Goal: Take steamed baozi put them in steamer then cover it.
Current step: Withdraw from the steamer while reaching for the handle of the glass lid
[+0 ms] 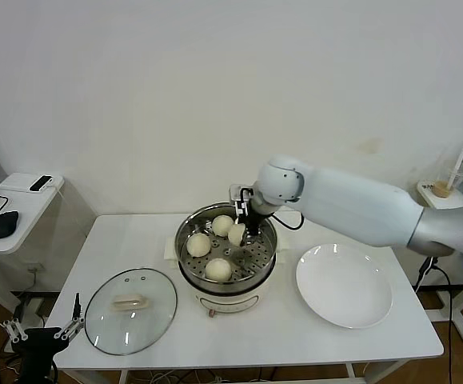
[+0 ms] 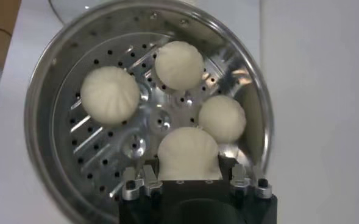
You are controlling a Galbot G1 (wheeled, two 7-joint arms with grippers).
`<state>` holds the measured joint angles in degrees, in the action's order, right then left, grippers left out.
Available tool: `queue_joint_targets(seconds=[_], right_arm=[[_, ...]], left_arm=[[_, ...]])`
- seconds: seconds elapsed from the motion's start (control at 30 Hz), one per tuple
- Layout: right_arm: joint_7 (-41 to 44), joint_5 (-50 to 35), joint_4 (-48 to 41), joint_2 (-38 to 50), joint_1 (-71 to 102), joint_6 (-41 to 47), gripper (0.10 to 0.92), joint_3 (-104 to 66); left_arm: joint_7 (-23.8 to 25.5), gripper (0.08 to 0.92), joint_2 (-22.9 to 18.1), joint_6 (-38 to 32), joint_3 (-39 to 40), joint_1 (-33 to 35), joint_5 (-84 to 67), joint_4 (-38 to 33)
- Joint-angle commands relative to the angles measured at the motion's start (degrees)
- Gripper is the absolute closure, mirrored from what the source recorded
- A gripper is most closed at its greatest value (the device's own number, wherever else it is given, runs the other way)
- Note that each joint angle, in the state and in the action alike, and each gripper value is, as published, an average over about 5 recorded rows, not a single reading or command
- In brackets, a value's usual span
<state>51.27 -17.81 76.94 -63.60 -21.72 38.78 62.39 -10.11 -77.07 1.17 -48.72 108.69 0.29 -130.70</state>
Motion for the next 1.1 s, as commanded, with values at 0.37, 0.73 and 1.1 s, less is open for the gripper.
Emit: queue_joint_targets(seconds=[0.37, 0.73, 1.1], right_arm=[[-1.4, 2.2, -3.3, -3.1, 2.6, 2.6, 0.414, 0.5], [-1.0, 1.1, -0.2, -1.1, 0.7, 2.8, 0.24, -1.4], [-13.0, -7.7, 9.3, 8.6, 2.6, 2.1, 0.202, -11.1]], left_arm=[[0.1, 0.177, 0.4, 0.1, 0.1, -0.5, -0.2, 0.2], [0.0, 0.177, 0.4, 0.2, 0.0, -0.5, -0.3, 0.2], [-0.1, 0.177, 0.2, 0.2, 0.2, -0.9, -0.3, 0.4]])
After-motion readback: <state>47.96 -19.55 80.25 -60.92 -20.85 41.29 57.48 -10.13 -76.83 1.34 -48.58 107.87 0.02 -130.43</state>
